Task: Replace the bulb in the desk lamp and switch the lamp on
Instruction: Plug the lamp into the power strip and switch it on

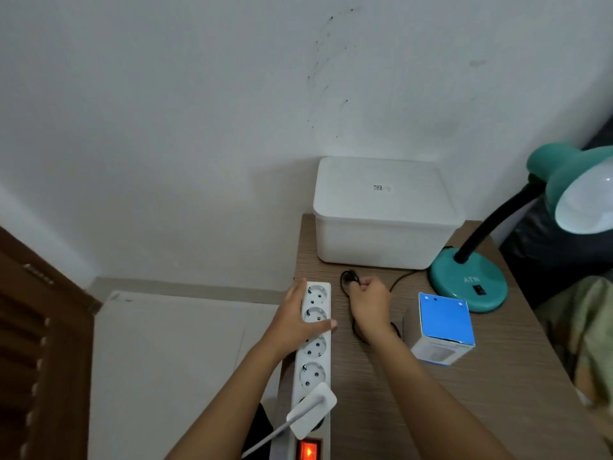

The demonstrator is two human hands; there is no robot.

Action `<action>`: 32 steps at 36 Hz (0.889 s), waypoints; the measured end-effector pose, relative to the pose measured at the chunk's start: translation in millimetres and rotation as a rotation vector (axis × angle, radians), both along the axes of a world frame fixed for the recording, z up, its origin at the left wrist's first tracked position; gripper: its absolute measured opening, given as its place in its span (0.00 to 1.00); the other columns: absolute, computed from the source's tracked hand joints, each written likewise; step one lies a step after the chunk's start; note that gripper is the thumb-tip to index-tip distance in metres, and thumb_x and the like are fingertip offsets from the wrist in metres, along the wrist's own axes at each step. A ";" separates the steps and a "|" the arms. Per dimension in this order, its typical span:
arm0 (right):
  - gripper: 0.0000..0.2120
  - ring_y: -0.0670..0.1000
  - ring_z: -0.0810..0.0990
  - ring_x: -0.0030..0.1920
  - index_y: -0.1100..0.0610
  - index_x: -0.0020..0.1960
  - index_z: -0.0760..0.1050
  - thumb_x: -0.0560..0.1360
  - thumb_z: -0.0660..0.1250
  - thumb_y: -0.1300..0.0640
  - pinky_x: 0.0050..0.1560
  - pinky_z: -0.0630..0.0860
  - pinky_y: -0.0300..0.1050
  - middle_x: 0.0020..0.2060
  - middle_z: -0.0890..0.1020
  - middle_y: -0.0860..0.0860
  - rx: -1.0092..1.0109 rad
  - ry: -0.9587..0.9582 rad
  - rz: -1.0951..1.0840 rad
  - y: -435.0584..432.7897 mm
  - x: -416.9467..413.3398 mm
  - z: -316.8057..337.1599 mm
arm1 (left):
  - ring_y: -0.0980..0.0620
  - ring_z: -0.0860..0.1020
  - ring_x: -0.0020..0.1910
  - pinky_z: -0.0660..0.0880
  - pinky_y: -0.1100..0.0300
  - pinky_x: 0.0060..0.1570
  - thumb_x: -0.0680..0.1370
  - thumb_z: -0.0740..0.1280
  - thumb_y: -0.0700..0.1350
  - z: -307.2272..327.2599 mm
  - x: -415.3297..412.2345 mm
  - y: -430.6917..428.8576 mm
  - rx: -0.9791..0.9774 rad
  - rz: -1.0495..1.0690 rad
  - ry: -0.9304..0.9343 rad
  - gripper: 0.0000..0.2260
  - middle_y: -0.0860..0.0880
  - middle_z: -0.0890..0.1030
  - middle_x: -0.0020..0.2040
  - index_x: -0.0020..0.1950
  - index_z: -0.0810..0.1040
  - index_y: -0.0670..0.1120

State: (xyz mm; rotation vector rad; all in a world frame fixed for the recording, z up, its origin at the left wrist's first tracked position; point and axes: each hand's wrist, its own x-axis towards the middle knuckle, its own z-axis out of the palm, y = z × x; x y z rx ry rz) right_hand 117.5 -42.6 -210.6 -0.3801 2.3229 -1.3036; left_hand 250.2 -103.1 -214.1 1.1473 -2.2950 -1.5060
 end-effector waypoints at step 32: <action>0.05 0.50 0.75 0.42 0.66 0.49 0.77 0.74 0.65 0.67 0.35 0.68 0.27 0.40 0.78 0.56 -0.165 0.278 0.077 7.9 -2.6 18.9 | 0.53 0.54 0.75 0.56 0.60 0.69 0.67 0.75 0.54 -10.2 -0.7 -3.6 -0.008 0.007 0.003 0.47 0.51 0.51 0.77 0.77 0.49 0.47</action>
